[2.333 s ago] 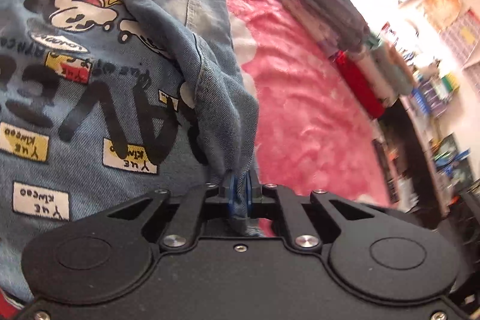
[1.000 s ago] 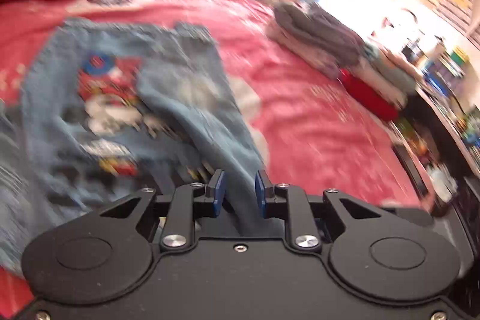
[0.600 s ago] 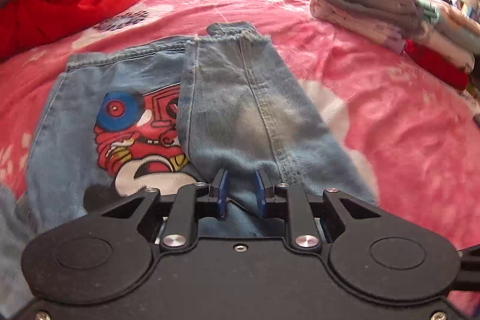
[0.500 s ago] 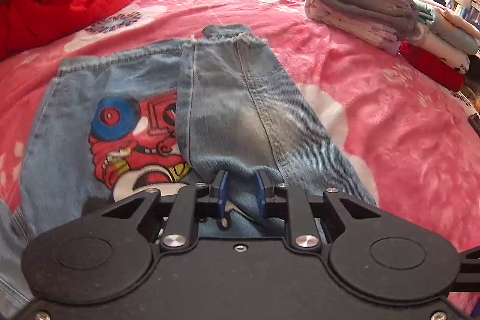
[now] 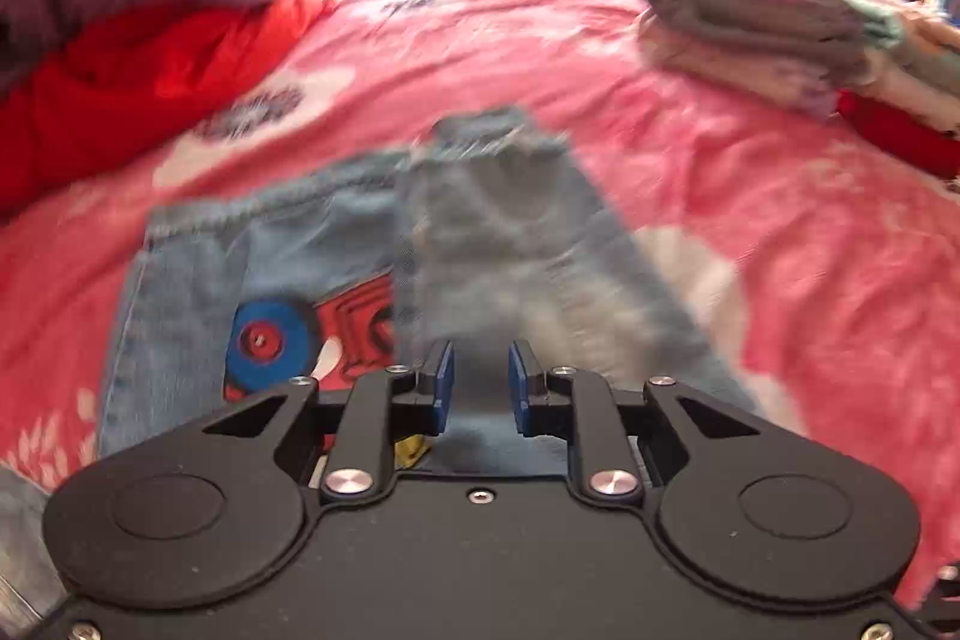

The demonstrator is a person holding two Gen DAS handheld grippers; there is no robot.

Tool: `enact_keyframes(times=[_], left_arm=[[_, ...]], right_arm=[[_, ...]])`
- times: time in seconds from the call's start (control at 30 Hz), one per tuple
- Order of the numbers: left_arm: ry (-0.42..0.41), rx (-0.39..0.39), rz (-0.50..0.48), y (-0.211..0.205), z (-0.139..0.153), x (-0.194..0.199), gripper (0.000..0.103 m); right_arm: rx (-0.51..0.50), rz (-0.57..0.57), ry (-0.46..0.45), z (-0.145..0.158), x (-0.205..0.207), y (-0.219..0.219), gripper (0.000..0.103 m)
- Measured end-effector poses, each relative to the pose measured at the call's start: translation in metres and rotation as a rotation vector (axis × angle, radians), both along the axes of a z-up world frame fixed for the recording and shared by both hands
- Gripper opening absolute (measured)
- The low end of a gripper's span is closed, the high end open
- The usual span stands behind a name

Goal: Fold clothes

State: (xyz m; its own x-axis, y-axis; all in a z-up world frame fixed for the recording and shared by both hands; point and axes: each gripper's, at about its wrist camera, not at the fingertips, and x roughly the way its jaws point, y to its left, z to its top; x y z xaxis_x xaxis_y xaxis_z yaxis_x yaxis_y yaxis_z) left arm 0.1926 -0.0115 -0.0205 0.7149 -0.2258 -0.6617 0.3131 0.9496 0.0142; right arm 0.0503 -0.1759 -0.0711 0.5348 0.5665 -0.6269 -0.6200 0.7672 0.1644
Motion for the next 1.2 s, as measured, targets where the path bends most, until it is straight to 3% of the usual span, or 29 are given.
enact_keyframes(times=[0.1, 0.2, 0.3, 0.4, 0.57, 0.7, 0.9, 1.07, 1.2], left_arm=[[-0.02, 0.014, -0.111, -0.016, 0.011, -0.031, 0.018], [0.025, -0.001, -0.173, -0.025, -0.001, -0.047, 0.018], [0.056, 0.014, -0.151, -0.028, -0.027, -0.042, 0.018], [0.056, -0.084, -0.093, -0.018, -0.015, -0.044, 0.019], [0.006, -0.056, -0.047, -0.013, 0.001, -0.043, 0.021], [-0.005, -0.114, 0.042, 0.009, 0.013, -0.014, 0.03], [0.02, -0.179, 0.113, 0.032, 0.024, 0.065, 0.032], [0.113, -0.251, 0.149, 0.047, 0.004, 0.116, 0.032], [0.159, -0.347, 0.159, 0.058, -0.015, 0.13, 0.032]], right_arm=[[0.0, 0.003, 0.001, 0.0, 0.001, 0.0, 0.019], [-0.001, 0.005, 0.001, 0.0, 0.001, 0.0, 0.019], [0.0, 0.005, 0.001, 0.0, 0.001, 0.001, 0.019], [-0.003, 0.009, -0.007, 0.0, -0.001, 0.001, 0.019], [-0.002, 0.007, -0.009, 0.001, -0.004, 0.001, 0.019], [0.005, -0.003, -0.011, 0.004, -0.006, 0.0, 0.019], [0.023, -0.011, -0.026, 0.006, -0.007, -0.002, 0.019], [0.061, -0.019, -0.022, 0.008, -0.001, -0.006, 0.019], [0.075, -0.022, 0.009, 0.005, 0.004, -0.008, 0.019]])
